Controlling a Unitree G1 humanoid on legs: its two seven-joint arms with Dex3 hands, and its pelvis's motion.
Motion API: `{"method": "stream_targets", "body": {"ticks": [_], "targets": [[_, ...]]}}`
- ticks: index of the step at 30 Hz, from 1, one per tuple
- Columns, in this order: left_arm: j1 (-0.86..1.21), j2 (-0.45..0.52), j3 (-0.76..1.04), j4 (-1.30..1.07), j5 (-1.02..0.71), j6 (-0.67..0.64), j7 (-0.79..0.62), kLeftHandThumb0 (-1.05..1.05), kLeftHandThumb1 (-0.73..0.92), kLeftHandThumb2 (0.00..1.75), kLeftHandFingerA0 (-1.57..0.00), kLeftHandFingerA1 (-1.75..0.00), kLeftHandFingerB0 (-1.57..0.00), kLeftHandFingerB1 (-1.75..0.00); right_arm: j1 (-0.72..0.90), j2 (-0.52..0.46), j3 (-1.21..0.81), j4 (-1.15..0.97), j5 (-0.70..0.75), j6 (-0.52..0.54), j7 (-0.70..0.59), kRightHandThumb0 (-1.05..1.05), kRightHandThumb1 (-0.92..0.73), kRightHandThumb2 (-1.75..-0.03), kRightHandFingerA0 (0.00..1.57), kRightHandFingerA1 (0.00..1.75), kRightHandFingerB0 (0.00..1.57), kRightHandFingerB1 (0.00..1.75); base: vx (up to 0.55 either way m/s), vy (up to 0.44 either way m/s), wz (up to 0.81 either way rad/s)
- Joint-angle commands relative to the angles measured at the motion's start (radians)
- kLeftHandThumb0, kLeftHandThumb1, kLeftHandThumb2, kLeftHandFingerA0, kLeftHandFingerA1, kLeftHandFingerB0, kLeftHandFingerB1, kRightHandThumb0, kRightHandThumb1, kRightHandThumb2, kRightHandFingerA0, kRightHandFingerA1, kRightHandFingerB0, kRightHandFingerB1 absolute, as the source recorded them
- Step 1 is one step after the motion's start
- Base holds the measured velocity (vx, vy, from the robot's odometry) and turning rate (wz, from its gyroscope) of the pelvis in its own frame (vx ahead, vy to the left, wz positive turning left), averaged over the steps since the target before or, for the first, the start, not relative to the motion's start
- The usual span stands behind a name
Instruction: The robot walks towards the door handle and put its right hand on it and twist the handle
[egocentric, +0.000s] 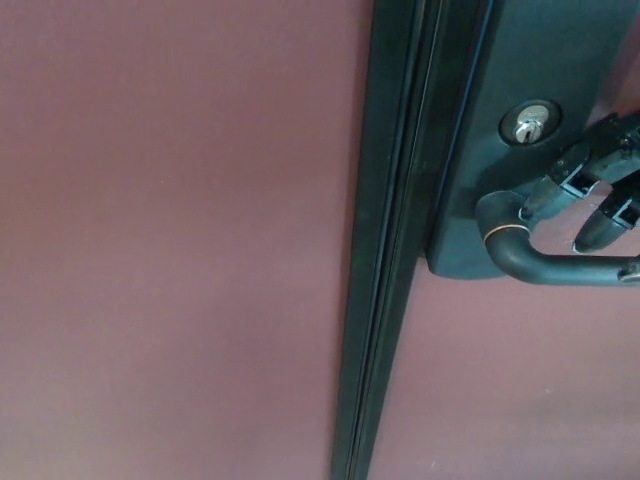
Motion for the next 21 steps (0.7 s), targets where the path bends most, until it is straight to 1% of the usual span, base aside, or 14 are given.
{"method": "stream_targets", "body": {"ticks": [1,4,9,13,17,18,19,21], "targets": [[0.012,0.005,-0.008,0.000,0.004,0.000,-0.008,-0.40,0.44,0.73,-0.56,-0.57,-0.46,-0.49,0.018,0.031,0.020,0.008,-0.067,-0.002,0.017,-0.57,-0.40,-0.78,0.44,0.53,0.35,0.46,0.00,0.000,0.00],[0.021,0.008,0.002,-0.004,-0.009,-0.011,-0.018,-0.40,0.44,0.73,-0.56,-0.56,-0.45,-0.49,0.025,0.040,0.046,-0.012,-0.096,0.021,0.015,-0.60,-0.42,-0.78,0.41,0.51,0.33,0.44,0.00,0.000,0.00],[0.021,0.008,0.003,-0.005,-0.007,-0.010,-0.019,-0.40,0.44,0.73,-0.56,-0.56,-0.45,-0.49,0.033,0.038,0.050,-0.011,-0.121,0.020,0.028,-0.62,-0.42,-0.78,0.42,0.51,0.34,0.44,0.00,0.000,0.00],[0.027,0.007,0.013,0.000,-0.015,-0.003,-0.027,-0.39,0.44,0.74,-0.55,-0.57,-0.43,-0.49,0.045,0.011,0.034,0.006,-0.133,0.012,0.060,-0.63,-0.43,-0.78,0.42,0.51,0.34,0.44,0.00,0.000,0.00],[0.027,0.007,0.017,0.000,-0.013,-0.002,-0.028,-0.39,0.44,0.74,-0.55,-0.57,-0.43,-0.49,0.046,0.015,0.029,0.009,-0.141,0.012,0.069,-0.63,-0.43,-0.78,0.42,0.51,0.34,0.44,0.00,0.000,0.00],[0.030,0.006,0.021,0.002,-0.017,0.002,-0.029,-0.39,0.44,0.72,-0.58,-0.56,-0.45,-0.49,0.048,0.002,0.018,0.000,-0.136,0.021,0.078,-0.62,-0.43,-0.78,0.42,0.51,0.34,0.44,0.00,0.000,0.00],[0.031,0.005,0.024,0.003,-0.018,0.003,-0.029,-0.31,0.53,0.56,-0.63,-0.48,-0.50,-0.39,0.050,-0.004,0.013,-0.004,-0.136,0.024,0.083,-0.62,-0.43,-0.78,0.42,0.51,0.33,0.44,0.00,0.000,0.00],[0.033,0.003,0.029,0.003,-0.018,0.004,-0.030,-0.31,0.53,0.56,-0.63,-0.48,-0.51,-0.39,0.055,-0.004,0.011,-0.003,-0.143,0.018,0.089,-0.61,-0.43,-0.78,0.42,0.51,0.33,0.44,0.00,0.000,0.00]]}}
